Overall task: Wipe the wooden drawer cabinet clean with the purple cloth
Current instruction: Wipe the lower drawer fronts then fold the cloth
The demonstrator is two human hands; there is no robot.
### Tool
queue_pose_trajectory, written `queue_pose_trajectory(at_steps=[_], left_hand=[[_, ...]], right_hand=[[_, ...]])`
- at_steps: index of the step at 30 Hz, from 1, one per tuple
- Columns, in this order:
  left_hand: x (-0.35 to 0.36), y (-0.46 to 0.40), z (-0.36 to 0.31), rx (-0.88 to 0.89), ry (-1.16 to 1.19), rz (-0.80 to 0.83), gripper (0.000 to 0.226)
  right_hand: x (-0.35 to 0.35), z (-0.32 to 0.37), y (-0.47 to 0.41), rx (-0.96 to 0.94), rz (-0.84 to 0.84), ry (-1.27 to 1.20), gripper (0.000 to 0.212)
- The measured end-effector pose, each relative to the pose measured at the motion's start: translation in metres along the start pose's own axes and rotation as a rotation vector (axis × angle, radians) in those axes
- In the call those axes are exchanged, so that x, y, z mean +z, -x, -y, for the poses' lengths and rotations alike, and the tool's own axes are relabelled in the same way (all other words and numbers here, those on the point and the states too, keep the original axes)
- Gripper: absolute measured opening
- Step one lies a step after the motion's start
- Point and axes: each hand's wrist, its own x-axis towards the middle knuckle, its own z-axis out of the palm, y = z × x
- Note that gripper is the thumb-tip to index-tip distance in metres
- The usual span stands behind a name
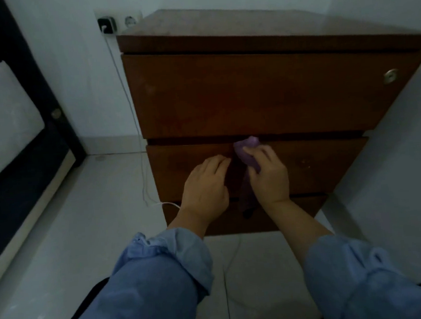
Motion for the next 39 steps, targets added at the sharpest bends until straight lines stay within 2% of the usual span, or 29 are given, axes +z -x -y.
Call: queue_pose_trajectory(at_steps=[3, 7, 10, 12, 15, 18, 22, 24, 26, 30, 31, 33, 39], left_hand=[[0.021, 0.007, 0.004, -0.016, -0.048, 0.129, 0.058], [0.051, 0.014, 0.002, 0.053, -0.155, 0.453, 0.042], [0.073, 0.021, 0.006, -0.078, -0.097, 0.665, 0.039], [0.088, 0.023, 0.011, -0.132, -0.115, 0.740, 0.043], [0.103, 0.019, 0.016, -0.194, -0.127, 0.743, 0.063], [0.111, 0.019, 0.018, -0.143, -0.198, 0.765, 0.075], [0.117, 0.022, 0.013, -0.091, -0.219, 0.689, 0.077], [0.117, 0.022, 0.011, -0.126, -0.180, 0.686, 0.078], [0.114, 0.019, 0.010, -0.166, -0.145, 0.684, 0.078], [0.109, 0.015, 0.004, -0.138, -0.139, 0.754, 0.077], [0.109, 0.015, 0.001, -0.127, -0.141, 0.770, 0.078], [0.113, 0.014, -0.004, -0.110, -0.143, 0.778, 0.078], [0.126, 0.012, -0.008, -0.143, -0.119, 0.744, 0.084]], right_hand=[[0.022, -0.018, 0.017, -0.092, 0.107, 0.092, 0.034], [0.044, -0.042, 0.041, -0.082, 0.262, 0.124, 0.032], [0.055, -0.053, 0.048, -0.113, 0.338, 0.141, 0.035], [0.059, -0.058, 0.054, -0.119, 0.354, 0.142, 0.040], [0.062, -0.064, 0.057, -0.145, 0.377, 0.141, 0.043], [0.065, -0.069, 0.060, -0.137, 0.457, 0.163, 0.042], [0.060, -0.068, 0.065, 0.013, 0.641, 0.167, 0.039], [0.051, -0.069, 0.067, 0.085, 0.672, 0.109, 0.043], [0.031, -0.064, 0.064, 0.072, 0.586, 0.043, 0.048], [-0.011, -0.053, 0.037, 0.008, 0.080, 0.075, 0.045], [-0.019, -0.052, 0.025, -0.002, 0.010, 0.091, 0.043], [-0.026, -0.050, 0.006, -0.023, -0.001, 0.120, 0.041], [0.010, -0.059, 0.026, -0.064, 0.172, 0.211, 0.036]])
